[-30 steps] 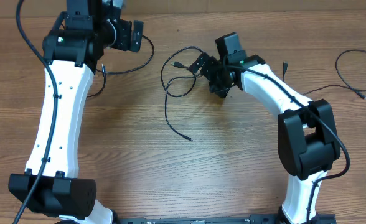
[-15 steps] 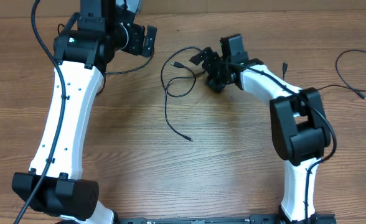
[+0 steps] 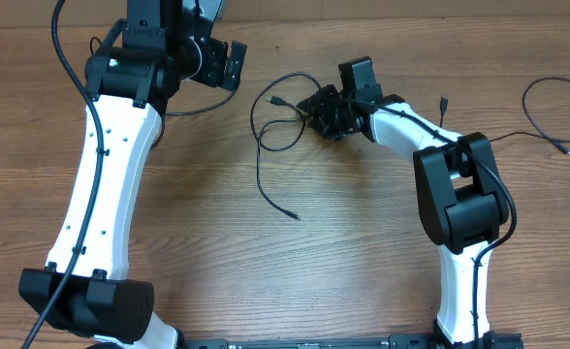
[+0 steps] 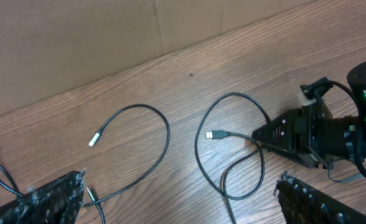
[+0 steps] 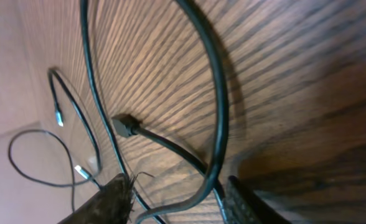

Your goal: Untangle cables

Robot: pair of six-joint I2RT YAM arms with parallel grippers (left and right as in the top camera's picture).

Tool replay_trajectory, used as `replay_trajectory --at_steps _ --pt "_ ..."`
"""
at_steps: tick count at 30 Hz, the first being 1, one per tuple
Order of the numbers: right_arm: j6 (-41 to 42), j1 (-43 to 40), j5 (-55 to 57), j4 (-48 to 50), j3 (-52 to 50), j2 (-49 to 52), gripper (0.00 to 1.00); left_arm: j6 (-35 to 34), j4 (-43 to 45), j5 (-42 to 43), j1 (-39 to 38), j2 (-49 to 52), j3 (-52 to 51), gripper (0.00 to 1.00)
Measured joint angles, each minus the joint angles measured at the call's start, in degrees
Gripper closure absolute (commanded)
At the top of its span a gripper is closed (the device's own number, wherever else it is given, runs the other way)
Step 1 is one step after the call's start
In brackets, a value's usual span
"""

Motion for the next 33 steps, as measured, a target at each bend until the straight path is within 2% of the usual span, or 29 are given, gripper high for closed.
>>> replay_trajectory --at_steps 5,10,25,33 --pt "-1.2 0.0 0.9 0.0 0.0 0.0 0.83 0.2 0.0 0.0 0.0 0.0 0.0 0.0" --pt "-2.5 0.0 2.7 0.0 0.0 0.0 0.96 0.2 -0.2 0.0 0.0 0.0 0.0 0.01" --pt "-8.2 -0.9 2.9 -0.1 0.4 0.0 0.96 0.2 -1.1 0.0 0.0 0.0 0.0 0.0" --pt "-15.6 -6.0 1.8 -11.5 12.1 0.0 0.96 0.2 -1.2 0.0 0.0 0.0 0.0 0.01"
